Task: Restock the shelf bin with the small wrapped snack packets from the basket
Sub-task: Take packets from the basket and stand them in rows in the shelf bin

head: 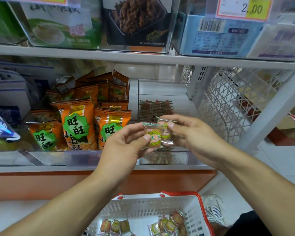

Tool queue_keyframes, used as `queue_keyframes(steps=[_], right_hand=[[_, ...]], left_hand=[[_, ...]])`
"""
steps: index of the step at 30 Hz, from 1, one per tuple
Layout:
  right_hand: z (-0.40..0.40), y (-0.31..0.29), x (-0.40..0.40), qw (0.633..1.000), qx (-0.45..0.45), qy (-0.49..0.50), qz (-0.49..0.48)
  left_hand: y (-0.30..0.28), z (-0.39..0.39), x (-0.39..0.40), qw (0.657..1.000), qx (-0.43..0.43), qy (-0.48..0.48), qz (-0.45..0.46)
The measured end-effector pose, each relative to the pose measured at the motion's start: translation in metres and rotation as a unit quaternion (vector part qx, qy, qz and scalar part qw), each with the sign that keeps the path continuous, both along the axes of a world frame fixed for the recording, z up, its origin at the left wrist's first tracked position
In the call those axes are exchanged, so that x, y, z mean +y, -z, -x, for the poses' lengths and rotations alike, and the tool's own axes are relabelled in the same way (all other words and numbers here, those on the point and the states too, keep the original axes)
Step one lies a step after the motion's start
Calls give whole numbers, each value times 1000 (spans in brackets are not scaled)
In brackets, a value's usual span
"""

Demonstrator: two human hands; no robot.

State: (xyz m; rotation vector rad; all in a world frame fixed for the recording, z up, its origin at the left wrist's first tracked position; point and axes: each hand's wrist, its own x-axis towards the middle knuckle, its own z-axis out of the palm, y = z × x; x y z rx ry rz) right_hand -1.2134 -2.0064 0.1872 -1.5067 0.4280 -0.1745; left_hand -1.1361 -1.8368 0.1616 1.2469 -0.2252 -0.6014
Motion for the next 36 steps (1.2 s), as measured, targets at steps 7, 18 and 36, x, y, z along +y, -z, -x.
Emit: queue_keyframes(steps=[7, 18, 36], right_hand=[[3, 3, 0, 985, 13, -61, 160], [-5, 1, -52, 913, 106, 43, 391], [-45, 60, -64, 822, 357, -30, 444]], left_hand=[[3, 4, 2, 997, -63, -3, -39], [8, 15, 3, 892, -393, 47, -218], [37, 25, 5, 667, -591, 236, -386]])
